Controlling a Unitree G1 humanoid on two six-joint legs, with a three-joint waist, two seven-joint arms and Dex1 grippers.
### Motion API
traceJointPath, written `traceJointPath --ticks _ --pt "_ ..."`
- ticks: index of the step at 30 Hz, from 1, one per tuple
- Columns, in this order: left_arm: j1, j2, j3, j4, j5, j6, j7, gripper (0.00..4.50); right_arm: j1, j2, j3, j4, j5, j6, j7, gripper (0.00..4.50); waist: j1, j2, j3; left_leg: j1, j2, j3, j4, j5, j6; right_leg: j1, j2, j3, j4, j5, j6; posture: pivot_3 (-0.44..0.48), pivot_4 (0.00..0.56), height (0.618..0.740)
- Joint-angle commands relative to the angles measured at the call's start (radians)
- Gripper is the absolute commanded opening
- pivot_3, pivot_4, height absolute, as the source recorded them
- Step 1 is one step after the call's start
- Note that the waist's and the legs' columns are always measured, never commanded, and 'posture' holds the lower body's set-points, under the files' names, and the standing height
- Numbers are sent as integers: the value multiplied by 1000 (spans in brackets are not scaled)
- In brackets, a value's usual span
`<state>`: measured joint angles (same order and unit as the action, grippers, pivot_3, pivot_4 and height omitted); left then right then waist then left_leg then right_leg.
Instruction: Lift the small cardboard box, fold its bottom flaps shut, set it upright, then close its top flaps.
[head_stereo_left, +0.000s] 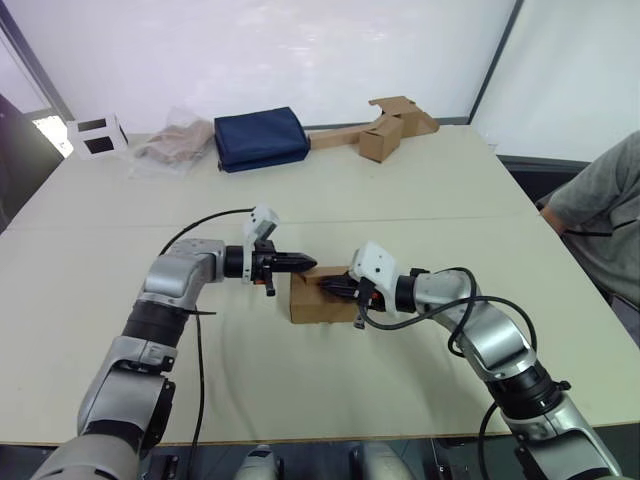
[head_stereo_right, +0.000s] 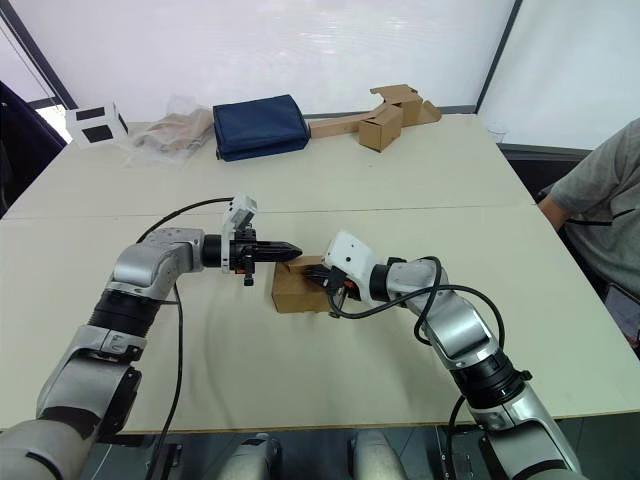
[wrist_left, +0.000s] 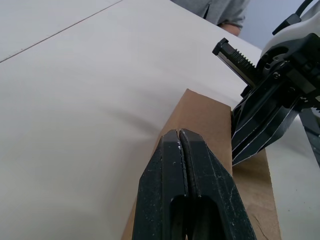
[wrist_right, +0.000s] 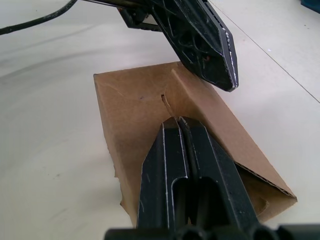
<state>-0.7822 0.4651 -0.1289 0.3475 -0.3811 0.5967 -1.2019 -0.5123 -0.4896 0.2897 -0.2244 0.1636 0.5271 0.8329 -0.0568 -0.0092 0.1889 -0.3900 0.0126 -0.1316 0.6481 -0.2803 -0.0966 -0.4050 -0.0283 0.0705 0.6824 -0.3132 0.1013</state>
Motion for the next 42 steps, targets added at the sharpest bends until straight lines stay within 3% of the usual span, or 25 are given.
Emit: traceJointPath --ticks 1,13,16,19,27,37,40,42 --pt "21 21 -29 -72 31 -41 -11 12 -6 9 -17 -21 25 24 2 0 0 0 0 0 0 0 0 0 0 0 0 0 0 0 0 0 150 740" --pt "35 35 -57 -87 98 -113 5 12 3 -12 -114 -140 213 169 50 0 3 0 0 0 0 0 0 0 1 0 0 0 0 0 0 0 150 740" --pt "15 40 56 -181 -24 14 34 12 -19 0 -185 -111 242 168 15 0 3 0 0 0 0 0 0 0 1 0 0 0 0 0 0 0 150 740" --pt "28 55 86 -279 -66 80 65 12 -37 13 -209 -75 233 148 -20 0 1 0 0 -1 0 0 0 0 1 0 0 0 0 0 0 0 150 740" --pt "117 90 28 -440 -41 130 139 12 -38 11 -134 4 145 62 -40 0 -6 0 0 0 0 0 0 0 1 0 0 0 0 0 0 0 150 740" --pt "190 101 -59 -408 46 71 189 12 -24 -4 -57 59 65 0 -26 0 -4 0 0 0 0 0 0 0 1 0 0 0 0 0 0 0 150 740" --pt "184 65 46 -410 -26 98 234 12 -10 27 -113 78 101 -34 -38 0 -4 0 0 0 0 0 0 0 1 0 0 0 0 0 0 0 150 740" --pt "165 40 163 -438 -137 173 275 12 -19 81 -207 62 182 -40 -74 0 -4 0 0 0 0 0 0 0 1 0 0 0 0 0 0 0 150 740"
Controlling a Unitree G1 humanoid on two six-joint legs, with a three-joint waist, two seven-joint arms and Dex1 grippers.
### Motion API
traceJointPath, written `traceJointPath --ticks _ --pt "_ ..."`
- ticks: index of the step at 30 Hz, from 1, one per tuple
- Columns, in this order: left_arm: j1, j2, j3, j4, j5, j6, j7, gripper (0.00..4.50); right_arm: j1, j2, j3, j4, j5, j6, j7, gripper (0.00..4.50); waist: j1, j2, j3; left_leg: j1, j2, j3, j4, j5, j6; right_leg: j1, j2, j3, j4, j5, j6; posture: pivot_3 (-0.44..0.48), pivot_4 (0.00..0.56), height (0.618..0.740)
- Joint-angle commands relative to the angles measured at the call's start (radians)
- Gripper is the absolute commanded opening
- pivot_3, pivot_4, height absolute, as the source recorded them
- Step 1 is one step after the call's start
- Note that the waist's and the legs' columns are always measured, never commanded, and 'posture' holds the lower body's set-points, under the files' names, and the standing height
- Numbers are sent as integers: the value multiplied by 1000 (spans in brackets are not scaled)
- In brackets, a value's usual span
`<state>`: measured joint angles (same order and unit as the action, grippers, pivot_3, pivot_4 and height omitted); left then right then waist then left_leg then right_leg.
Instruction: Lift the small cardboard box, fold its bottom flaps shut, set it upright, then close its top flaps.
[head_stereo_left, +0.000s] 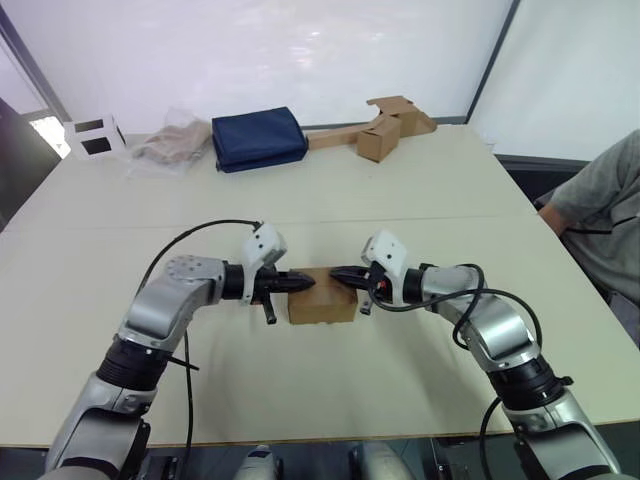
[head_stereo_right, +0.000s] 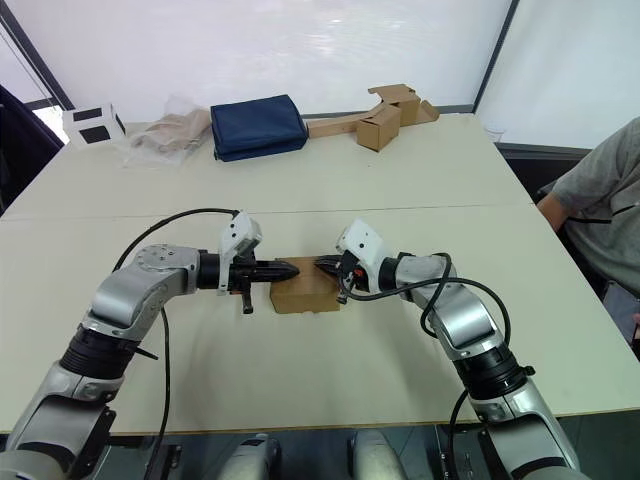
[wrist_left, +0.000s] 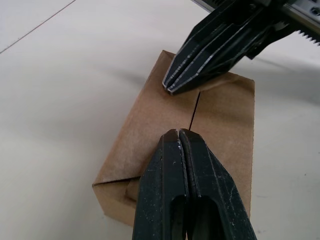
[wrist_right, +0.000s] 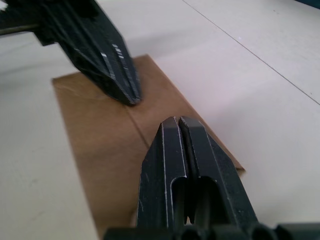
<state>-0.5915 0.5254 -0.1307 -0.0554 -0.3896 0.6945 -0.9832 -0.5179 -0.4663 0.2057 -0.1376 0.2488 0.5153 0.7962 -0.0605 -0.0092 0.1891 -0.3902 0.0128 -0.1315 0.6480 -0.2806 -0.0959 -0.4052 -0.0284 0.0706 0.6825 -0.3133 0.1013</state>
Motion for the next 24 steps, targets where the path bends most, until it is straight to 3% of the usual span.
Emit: traceJointPath --ticks 1,3,6,10,14,18,24 --pt "-30 -22 221 -53 -192 124 67 12 -20 81 -168 -31 125 -33 -61 0 -2 0 0 0 0 0 0 0 0 0 0 0 0 0 0 0 150 740" --pt "5 -32 321 -91 -203 35 116 12 -22 104 -244 -36 144 -53 -116 0 -5 0 0 0 0 0 0 0 0 0 0 0 0 0 0 0 150 740" --pt "75 -3 355 -119 -169 -17 154 12 -4 103 -305 -35 154 -63 -163 0 -3 0 0 0 0 0 -1 1 -1 0 -1 0 -1 0 0 0 150 740" --pt "324 159 379 -134 -163 67 99 12 131 12 -431 -88 226 25 -146 0 -7 1 0 1 0 1 -2 0 0 0 0 1 -1 0 0 0 150 740" --pt "495 244 430 -184 -248 121 17 12 297 -111 -432 -123 231 73 -72 0 3 0 0 0 0 1 -2 -1 2 0 -1 1 -2 0 0 0 150 740" --pt "533 247 469 -204 -298 148 34 12 395 -163 -439 -106 250 74 -6 0 18 1 0 4 0 1 -1 -1 1 4 0 1 -1 0 0 0 150 740" --pt "550 236 472 -205 -314 142 60 12 414 -177 -464 -116 312 103 15 0 15 1 0 7 1 2 -2 -1 2 7 0 2 -2 0 0 0 150 740"
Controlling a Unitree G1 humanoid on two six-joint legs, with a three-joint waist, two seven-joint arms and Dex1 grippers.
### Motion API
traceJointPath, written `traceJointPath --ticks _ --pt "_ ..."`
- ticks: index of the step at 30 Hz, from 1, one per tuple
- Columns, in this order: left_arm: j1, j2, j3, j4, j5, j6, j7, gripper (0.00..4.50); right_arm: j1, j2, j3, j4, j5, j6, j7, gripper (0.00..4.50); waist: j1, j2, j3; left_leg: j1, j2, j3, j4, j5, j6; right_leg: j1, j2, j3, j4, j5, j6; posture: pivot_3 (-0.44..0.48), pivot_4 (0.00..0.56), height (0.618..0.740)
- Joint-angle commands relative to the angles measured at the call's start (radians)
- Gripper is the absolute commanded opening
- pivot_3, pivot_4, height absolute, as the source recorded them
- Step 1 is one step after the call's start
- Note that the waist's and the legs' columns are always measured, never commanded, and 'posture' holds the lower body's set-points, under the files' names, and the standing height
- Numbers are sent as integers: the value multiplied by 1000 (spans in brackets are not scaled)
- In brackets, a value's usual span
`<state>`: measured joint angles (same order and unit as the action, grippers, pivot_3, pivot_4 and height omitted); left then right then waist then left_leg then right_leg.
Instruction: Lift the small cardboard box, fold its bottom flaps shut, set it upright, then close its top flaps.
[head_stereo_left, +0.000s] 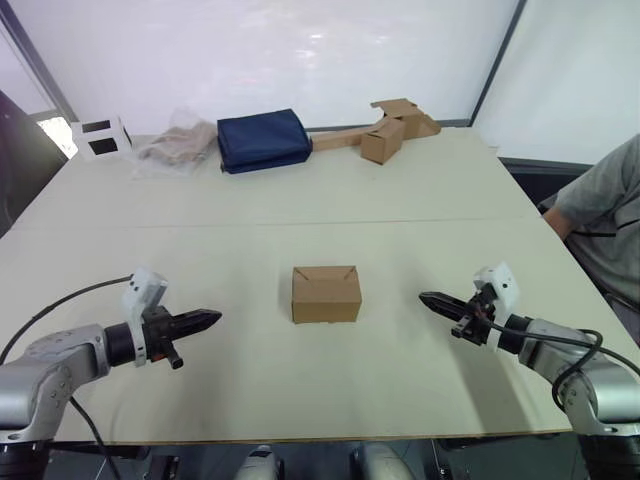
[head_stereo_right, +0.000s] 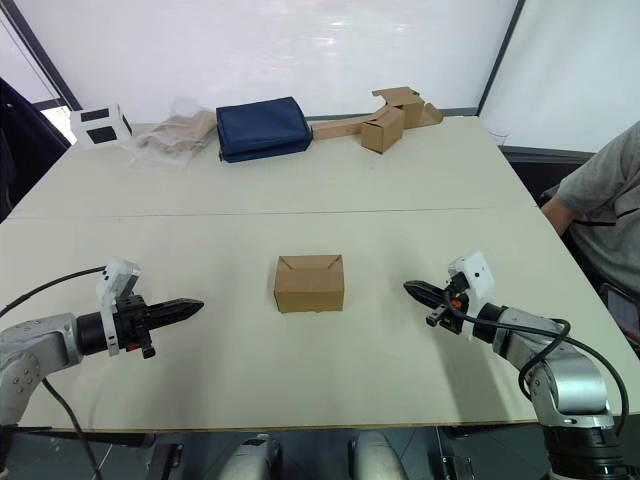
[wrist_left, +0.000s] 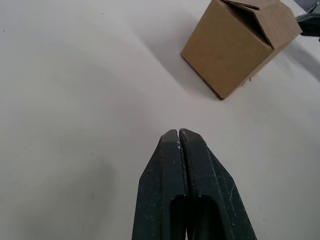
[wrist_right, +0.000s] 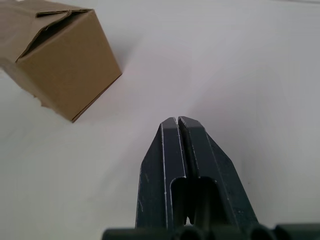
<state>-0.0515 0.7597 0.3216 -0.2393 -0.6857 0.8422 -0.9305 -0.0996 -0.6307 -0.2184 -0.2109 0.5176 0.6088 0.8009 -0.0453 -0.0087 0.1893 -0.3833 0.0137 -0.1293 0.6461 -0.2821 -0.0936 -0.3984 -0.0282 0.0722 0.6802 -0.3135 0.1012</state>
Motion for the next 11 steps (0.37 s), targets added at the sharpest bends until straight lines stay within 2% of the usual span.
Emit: traceJointPath --ticks 1,11 --pt "19 2 19 -27 -19 -7 10 12 0 -14 -46 -52 59 17 14 0 1 0 0 0 0 0 0 0 0 0 0 0 0 0 0 0 150 740" --pt "27 -26 -25 -7 -11 -34 18 12 -7 -30 -7 -46 53 21 16 0 2 0 0 0 0 0 0 0 0 0 0 0 0 0 0 0 150 740"
